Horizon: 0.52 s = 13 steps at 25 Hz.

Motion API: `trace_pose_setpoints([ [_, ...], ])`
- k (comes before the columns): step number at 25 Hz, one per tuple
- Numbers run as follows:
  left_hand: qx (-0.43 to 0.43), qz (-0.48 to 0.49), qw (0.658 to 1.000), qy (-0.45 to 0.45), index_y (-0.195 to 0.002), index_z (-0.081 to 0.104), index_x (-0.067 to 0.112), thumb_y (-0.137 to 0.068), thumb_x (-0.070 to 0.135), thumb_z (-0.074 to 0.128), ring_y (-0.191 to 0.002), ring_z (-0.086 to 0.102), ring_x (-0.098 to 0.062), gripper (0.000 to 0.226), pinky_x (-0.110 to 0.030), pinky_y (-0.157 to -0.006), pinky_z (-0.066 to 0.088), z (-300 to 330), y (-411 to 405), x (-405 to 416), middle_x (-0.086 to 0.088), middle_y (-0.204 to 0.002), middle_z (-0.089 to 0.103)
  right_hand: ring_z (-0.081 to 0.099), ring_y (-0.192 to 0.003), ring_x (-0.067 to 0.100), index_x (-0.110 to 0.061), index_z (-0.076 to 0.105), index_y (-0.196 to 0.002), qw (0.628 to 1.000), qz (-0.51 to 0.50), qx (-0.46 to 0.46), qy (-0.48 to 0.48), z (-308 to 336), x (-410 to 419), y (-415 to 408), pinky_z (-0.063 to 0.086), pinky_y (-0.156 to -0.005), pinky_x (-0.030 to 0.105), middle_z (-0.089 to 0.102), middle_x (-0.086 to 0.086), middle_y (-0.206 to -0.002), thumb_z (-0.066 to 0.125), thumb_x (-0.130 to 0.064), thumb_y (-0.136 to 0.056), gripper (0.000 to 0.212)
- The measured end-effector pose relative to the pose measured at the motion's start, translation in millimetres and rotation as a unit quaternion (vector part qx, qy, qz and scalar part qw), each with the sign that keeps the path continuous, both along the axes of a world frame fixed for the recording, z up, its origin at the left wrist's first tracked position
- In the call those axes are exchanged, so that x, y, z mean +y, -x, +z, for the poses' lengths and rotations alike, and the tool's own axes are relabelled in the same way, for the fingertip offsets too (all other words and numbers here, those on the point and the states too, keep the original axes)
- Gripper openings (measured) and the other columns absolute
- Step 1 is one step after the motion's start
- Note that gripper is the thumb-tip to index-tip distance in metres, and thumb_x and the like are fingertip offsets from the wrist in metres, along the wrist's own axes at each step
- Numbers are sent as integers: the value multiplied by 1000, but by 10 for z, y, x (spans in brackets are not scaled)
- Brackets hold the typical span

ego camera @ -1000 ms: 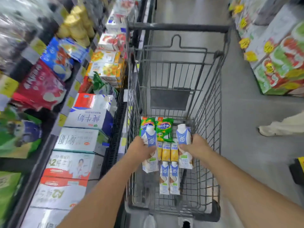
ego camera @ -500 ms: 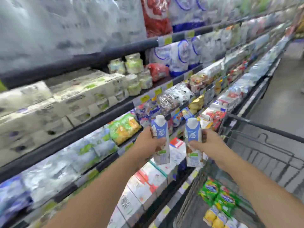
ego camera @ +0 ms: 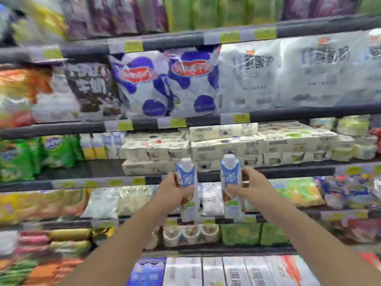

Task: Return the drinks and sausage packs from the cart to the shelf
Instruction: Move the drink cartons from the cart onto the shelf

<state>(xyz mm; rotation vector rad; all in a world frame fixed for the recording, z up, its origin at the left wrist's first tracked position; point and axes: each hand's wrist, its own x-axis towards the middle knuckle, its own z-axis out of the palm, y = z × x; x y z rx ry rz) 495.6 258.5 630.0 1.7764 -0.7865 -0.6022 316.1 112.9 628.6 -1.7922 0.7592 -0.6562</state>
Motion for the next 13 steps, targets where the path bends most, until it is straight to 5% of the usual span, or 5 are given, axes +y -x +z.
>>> trace_pose_setpoints([
  [6,-12,137,991,6,-109,56,12,-88,15,71,-82,67,-19,26,-36,-73,55,37,-1449,1675,-6,-100,70,67,-97,17,-16,60,-113,992,125,6,17,27,1284,-1901,51,-75,28,70,-1,-105,79,-17,-81,37],
  [13,-14,159,987,22,-103,57,20,-89,20,71,-89,69,-20,20,-40,-77,57,100,-2742,2629,-2,-99,71,64,-89,4,-18,59,-113,986,168,-3,16,117,2247,-3427,45,-63,17,69,-4,-104,77,-16,-84,33],
])
